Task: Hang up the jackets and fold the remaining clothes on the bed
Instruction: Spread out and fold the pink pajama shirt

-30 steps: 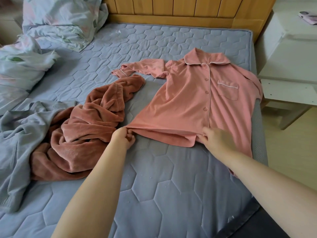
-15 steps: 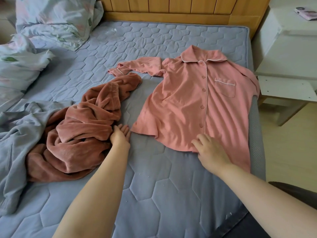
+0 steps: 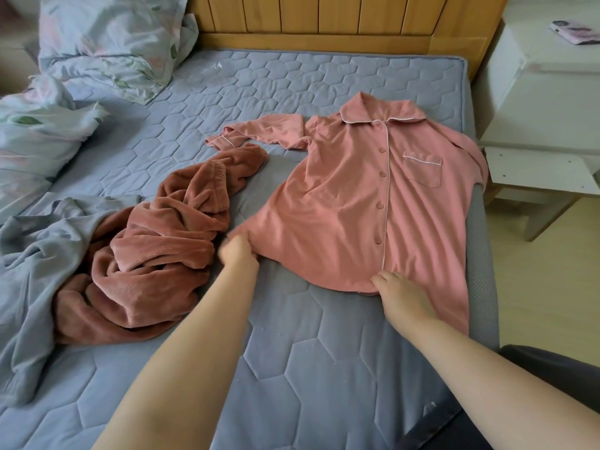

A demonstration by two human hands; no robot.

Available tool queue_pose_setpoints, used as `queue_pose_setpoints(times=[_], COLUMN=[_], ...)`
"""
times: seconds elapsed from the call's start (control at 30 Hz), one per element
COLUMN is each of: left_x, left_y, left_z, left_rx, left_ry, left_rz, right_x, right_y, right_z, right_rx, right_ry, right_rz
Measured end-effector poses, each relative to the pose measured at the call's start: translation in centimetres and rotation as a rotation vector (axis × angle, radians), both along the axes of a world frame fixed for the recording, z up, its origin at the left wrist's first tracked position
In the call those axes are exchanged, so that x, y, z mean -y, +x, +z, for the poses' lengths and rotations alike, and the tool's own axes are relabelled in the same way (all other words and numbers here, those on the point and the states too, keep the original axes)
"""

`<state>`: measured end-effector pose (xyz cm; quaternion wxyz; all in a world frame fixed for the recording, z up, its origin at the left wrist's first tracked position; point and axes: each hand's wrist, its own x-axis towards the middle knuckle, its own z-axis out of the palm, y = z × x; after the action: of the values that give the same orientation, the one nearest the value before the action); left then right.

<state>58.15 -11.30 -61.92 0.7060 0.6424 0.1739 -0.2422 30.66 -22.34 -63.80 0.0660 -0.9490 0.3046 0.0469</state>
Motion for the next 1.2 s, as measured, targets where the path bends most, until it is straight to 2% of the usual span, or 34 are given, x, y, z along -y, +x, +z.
queue_pose_setpoints(times=[0.07,0.1,0.23,0.27,0.33,0.4,0.43,0.53,0.57,0.67,0.83,0.97,1.1,1.13,1.2], left_x=[-0.2,-0.3,-0.6,-0.7,-0.9,-1.4,-1.6,-2.3,-2.4,-2.5,-2.9,-2.7,-2.7,-2.6,-2.2], left_y=[1.3,1.7,2.3,2.0,1.1,-0.3,-1.1,-1.9,-1.5,-0.5,0.7,0.7,0.3,0.3,0.5], left_z=[0.6,0.8,-0.9,-1.2,-2.2,-2.3,-2.1,-1.6,-1.8,-2.3,-2.0,-1.3,1.2,2.1,3.7], left_rx=[0.268,0.303,0.133,0.125,0.204,0.34,0.456,0.831,0.883,0.784,0.736,0.694,0.637,0.579,0.264], left_ry=[0.189,0.232,0.364,0.377,0.367,0.386,0.496,0.858,0.948,1.012,1.107,0.987,0.647,0.516,0.044], left_rz=[0.108,0.121,-0.047,-0.139,-0.177,-0.06,-0.077,-0.304,-0.402,-0.592,-0.719,-0.646,-0.517,-0.469,-0.266], right_x=[0.1,0.1,0.1,0.1,-0.1,-0.4,-0.5,-0.6,-0.6,-0.7,-0.6,-0.6,-0.6,-0.6,-0.6], right_y=[0.1,0.0,-0.9,-1.1,-1.2,-1.2,-1.2,-0.8,-0.5,0.6,1.4,1.5,1.2,1.3,1.4], right_z=[0.7,0.9,-0.6,-1.0,-1.0,-0.8,-0.7,-0.5,-0.3,0.6,1.7,1.7,1.2,1.1,0.9], right_rx=[-0.016,-0.024,0.01,0.011,0.007,-0.004,-0.017,-0.052,-0.062,-0.122,-0.2,-0.218,-0.189,-0.186,-0.192], right_ry=[-0.02,-0.023,-0.011,0.003,0.028,0.045,0.043,0.022,0.019,0.041,0.091,0.077,0.073,0.072,0.057], right_rz=[0.004,0.015,0.072,0.068,0.063,0.071,0.073,0.048,0.032,-0.014,-0.033,-0.057,-0.046,-0.048,-0.05])
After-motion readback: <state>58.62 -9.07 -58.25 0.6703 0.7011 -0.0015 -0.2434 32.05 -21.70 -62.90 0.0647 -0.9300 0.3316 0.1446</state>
